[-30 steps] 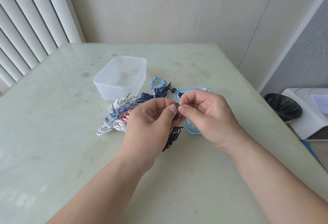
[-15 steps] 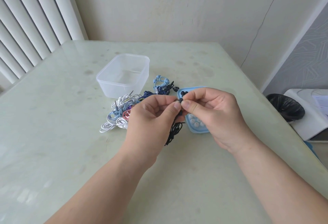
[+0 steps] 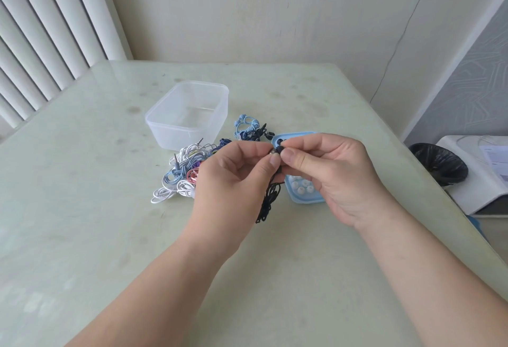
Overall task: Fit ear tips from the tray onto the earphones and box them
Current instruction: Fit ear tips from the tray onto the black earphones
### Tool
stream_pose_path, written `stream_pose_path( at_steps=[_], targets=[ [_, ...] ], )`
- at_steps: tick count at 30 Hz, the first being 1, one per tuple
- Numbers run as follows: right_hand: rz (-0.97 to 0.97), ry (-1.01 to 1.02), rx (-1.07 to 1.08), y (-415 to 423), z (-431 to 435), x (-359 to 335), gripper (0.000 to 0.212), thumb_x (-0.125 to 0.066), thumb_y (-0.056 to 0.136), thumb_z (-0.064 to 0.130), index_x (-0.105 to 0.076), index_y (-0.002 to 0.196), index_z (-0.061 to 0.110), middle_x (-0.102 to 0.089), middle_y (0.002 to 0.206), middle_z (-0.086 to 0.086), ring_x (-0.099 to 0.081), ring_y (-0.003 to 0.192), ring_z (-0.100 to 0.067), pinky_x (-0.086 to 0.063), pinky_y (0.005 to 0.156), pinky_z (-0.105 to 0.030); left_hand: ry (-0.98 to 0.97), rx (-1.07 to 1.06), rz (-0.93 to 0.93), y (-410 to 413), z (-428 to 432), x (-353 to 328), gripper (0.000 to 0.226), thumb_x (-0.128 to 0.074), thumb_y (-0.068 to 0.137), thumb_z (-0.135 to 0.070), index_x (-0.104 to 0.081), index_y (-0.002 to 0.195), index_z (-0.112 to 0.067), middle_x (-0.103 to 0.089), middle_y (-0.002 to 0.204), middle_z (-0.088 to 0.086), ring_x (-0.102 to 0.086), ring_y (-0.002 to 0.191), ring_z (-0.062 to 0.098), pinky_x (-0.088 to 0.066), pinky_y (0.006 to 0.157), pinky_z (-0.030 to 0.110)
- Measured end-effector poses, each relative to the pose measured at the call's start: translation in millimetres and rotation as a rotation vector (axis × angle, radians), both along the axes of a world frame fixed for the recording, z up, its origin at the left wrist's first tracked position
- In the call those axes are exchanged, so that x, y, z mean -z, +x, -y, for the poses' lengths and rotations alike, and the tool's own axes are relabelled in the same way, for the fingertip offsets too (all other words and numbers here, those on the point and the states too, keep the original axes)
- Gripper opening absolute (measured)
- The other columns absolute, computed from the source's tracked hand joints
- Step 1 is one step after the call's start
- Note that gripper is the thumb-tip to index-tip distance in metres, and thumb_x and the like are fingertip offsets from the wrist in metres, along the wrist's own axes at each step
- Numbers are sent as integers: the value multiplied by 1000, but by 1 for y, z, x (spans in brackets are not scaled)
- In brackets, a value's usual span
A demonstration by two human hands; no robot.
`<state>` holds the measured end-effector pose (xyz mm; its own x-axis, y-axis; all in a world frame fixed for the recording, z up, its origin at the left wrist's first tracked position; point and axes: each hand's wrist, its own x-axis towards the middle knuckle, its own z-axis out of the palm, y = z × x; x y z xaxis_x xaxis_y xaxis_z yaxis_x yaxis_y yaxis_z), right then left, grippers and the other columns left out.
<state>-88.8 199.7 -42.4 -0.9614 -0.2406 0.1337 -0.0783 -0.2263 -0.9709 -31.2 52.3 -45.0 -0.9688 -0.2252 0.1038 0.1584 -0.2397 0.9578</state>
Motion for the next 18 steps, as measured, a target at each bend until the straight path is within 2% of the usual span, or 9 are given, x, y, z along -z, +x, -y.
stream_pose_path(
  at_steps=[2,6,11,15,18],
  targets=[
    [-27,43,13,2,0,2,13,-73,85,-3,-75,98,-3,-77,92,-24,-75,86,-45,-61,86,-50,0,-20,17,0,1,1,6,-71,93,2,-70,98,-2,-80,87,9,-79,82,23,-60,74,24],
    [-50,75,44,6,4,3,15,-71,89,-4,-78,99,4,-79,89,-14,-77,85,-30,-61,84,-35,-19,-60,35,-1,2,3,7,-73,92,0,-69,98,-3,-80,87,8,-79,82,22,-60,74,24],
    [-15,15,51,10,11,4,15,-69,90,-4,-77,100,3,-78,82,-9,-74,74,-17,-56,74,-20,-67,-104,26,-2,3,4,8,-76,91,-3,-70,94,-5,-79,82,5,-79,79,23,-62,74,29],
    [-21,21,62,14,17,6,14,-70,91,0,-78,99,8,-78,84,-11,-73,78,-18,-56,77,-21,-66,-142,12,-3,3,5,8,-76,91,-2,-69,91,-7,-79,80,4,-78,77,20,-60,73,26],
    [-65,54,76,12,13,4,9,-69,93,2,-77,92,-1,-77,83,-15,-73,75,-22,-58,75,-26,-95,-130,-2,-3,1,8,6,-75,92,-2,-71,93,-5,-79,82,5,-78,80,24,-62,77,31]
  ],
)
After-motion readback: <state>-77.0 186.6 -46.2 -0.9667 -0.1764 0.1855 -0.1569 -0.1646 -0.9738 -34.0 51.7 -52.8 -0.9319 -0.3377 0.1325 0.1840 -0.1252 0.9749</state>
